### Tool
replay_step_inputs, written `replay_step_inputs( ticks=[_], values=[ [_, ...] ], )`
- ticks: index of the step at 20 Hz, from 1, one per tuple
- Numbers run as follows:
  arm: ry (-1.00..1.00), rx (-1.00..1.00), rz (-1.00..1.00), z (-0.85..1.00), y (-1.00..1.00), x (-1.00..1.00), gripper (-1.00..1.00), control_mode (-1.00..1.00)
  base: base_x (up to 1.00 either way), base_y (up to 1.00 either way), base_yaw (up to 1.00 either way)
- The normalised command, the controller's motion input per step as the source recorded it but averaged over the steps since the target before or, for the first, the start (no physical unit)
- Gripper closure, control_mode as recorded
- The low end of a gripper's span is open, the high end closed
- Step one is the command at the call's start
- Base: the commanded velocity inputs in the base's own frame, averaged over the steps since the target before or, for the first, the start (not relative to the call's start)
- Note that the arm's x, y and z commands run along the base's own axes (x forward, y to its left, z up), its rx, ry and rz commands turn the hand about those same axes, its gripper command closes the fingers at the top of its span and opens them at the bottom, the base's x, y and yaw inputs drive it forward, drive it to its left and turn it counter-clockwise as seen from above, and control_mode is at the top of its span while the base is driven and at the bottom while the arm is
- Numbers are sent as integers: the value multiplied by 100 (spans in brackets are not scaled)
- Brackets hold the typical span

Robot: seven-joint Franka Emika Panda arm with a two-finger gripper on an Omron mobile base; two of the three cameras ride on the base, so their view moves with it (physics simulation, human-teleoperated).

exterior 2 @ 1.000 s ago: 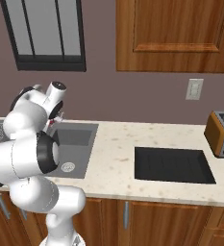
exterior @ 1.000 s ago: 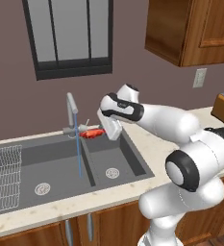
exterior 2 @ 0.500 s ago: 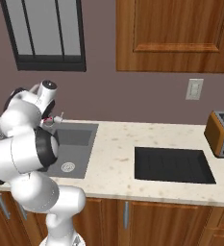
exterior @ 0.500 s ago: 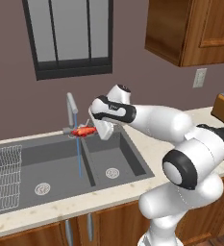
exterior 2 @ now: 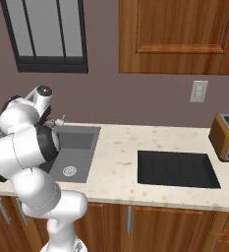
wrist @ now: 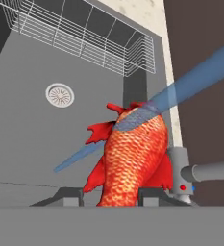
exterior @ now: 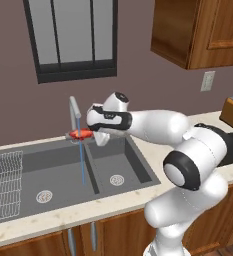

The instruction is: Take the fish out of the fridge, briefly rinse it in the sink, and place it on the tray next to the sink.

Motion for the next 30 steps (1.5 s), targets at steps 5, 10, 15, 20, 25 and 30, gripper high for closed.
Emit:
replay_step_inputs(
  ticks=[5, 10, 15, 20, 25, 30],
  values=[
    [-1, 0, -7, 0, 5, 15, 100, -100, 0, 0, 0],
    [-3, 0, 0, 10, 3, -77, 100, -100, 0, 0, 0],
    [-4, 1, 1, 24, 0, -91, 100, -100, 0, 0, 0],
    [0, 10, -2, 92, -1, -82, 100, -100, 0, 0, 0],
    [-4, 10, -12, 98, -22, -97, 100, -100, 0, 0, 0],
    [-20, -11, -4, 85, -35, -100, 100, -100, 0, 0, 0]
  ],
)
